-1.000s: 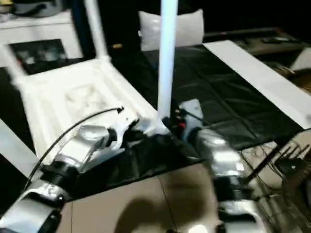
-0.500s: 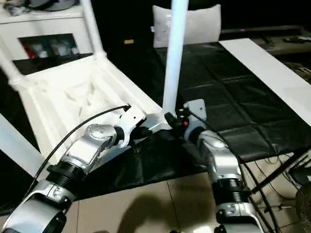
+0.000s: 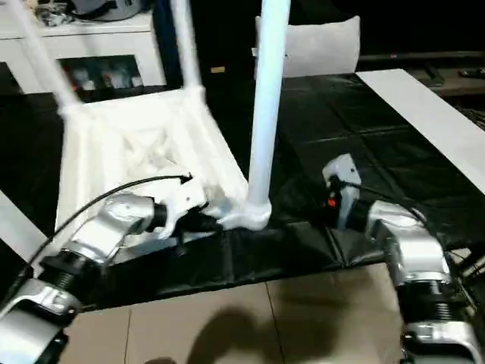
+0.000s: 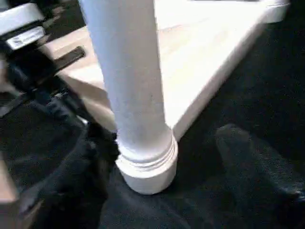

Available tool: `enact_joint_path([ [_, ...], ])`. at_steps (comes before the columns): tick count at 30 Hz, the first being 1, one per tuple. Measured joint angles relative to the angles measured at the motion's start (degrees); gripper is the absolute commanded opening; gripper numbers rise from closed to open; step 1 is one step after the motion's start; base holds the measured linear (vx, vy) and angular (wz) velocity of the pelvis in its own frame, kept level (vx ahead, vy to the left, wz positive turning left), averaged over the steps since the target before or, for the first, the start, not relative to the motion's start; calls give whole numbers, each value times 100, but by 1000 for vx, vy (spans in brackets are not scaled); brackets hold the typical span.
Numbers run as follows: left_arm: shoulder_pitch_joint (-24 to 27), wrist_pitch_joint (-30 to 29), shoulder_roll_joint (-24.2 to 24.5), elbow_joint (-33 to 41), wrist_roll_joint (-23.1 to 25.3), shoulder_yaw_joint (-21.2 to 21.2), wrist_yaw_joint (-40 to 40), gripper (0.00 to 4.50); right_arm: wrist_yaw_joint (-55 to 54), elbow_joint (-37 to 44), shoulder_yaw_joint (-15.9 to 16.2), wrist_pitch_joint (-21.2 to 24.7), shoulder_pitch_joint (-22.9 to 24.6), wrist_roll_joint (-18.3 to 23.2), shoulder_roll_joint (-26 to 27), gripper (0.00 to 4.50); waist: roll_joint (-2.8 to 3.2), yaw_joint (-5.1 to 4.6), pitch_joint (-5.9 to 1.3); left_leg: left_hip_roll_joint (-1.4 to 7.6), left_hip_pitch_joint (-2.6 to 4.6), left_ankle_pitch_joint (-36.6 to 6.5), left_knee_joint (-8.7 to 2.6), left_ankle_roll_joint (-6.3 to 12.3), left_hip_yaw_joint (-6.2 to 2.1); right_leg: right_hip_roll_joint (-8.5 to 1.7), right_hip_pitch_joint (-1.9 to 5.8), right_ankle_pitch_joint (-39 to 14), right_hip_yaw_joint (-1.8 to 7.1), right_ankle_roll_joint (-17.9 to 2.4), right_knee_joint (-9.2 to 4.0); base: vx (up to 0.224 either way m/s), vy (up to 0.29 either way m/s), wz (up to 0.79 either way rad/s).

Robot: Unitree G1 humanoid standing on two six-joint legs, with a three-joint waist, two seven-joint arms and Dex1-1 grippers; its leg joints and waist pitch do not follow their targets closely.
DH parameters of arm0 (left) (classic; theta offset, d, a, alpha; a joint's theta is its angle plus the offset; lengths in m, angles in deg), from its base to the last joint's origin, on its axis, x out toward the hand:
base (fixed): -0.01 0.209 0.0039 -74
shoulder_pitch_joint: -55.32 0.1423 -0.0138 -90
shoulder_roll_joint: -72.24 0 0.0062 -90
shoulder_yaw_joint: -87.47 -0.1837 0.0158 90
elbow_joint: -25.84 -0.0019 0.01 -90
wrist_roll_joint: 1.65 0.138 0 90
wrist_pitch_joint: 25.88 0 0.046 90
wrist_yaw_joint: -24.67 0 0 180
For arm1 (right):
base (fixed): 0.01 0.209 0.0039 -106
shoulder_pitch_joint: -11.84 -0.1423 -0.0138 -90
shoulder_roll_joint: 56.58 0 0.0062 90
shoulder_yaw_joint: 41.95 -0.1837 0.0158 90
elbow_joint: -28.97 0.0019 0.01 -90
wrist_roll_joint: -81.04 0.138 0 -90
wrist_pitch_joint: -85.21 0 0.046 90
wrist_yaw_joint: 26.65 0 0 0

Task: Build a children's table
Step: Rotate leg to tighten

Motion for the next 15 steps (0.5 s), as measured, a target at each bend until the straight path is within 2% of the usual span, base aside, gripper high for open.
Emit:
enact_joint_path([
  [1, 0, 79, 71, 3, -17, -45, 209, 0, 204, 1, 98, 56, -16, 29, -65, 390, 0, 31, 0, -1, 0, 0, 0, 0, 1, 0, 1, 0, 5, 0, 1, 0, 0, 0],
  [4, -9, 266, 188, 8, -66, -159, 612, 0, 611, 4, 295, 153, -58, 42, -177, 398, -1, 98, -1, -3, -1, -1, 1, 1, 0, 0, 3, 0, 11, 0, 2, 0, 0, 0],
  [9, -40, 454, 268, 9, -96, -291, 1020, 0, 876, -50, 680, -55, -107, -207, -170, 435, -4, 98, -2, -3, -2, -1, 0, 1, 0, 0, 1, -1, 12, 1, 8, 0, 0, 0],
  [10, -41, 506, 277, 9, -103, -319, 1088, 0, 951, -86, 751, -58, -107, -215, -157, 391, -4, 102, -2, -3, -2, -1, 0, 0, -1, 0, 1, -1, 12, 2, 8, 0, 0, 0],
  [12, -41, 544, 264, 9, -105, -343, 1143, 0, 1081, -117, 838, -45, -108, -202, -109, 391, -5, 105, -2, -3, -2, -1, 1, 0, -1, 0, 2, -1, 12, 2, 8, 0, 0, 0],
  [14, -46, 569, 237, 9, -106, -377, 1181, 0, 1205, -118, 872, -8, -108, -159, -30, 357, -4, 107, -2, -4, -2, -1, 1, 0, -1, 0, 2, -1, 12, 2, 8, 0, 0, 0],
  [15, -47, 581, 225, 9, -106, -387, 1192, 0, 1247, -118, 890, -2, -108, -133, -15, 357, -5, 110, -2, -4, -1, -1, 2, 0, -1, 0, 3, -1, 12, 2, 8, 0, 0, 0],
])
